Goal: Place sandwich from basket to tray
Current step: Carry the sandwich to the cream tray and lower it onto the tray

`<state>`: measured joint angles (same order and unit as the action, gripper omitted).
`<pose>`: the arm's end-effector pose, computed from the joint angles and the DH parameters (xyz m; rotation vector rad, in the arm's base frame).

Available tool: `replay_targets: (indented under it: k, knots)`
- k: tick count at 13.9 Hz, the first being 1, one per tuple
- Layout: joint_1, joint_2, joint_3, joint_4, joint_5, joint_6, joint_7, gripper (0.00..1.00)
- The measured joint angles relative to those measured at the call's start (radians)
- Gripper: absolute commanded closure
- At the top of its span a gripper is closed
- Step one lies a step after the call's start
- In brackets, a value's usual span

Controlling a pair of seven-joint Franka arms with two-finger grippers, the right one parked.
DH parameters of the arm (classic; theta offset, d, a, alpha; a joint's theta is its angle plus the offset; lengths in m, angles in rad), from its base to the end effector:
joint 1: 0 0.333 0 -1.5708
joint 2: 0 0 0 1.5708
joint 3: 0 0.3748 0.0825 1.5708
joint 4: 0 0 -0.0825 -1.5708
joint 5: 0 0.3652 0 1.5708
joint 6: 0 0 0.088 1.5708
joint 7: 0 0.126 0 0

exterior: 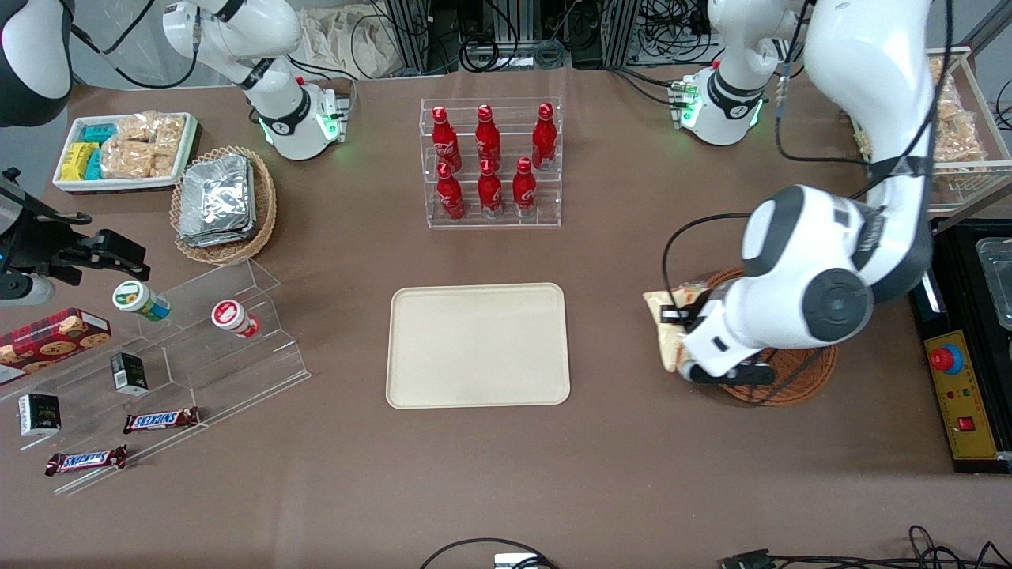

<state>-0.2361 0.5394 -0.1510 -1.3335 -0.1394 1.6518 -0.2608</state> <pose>0.6457 -0.2558 0.4456 2.9744 -0.1296 -0.4085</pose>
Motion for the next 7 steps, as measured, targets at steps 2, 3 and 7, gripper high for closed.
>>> replay_targets:
  k: [2, 3, 7]
  knots:
    - [-0.051, 0.066, -0.006, 0.054, 0.001, 0.011, 0.001, 0.93]
    - [-0.078, 0.099, -0.007, 0.071, 0.001, 0.033, 0.001, 0.93]
    - [-0.182, 0.22, -0.01, 0.09, 0.001, 0.165, -0.011, 0.92]
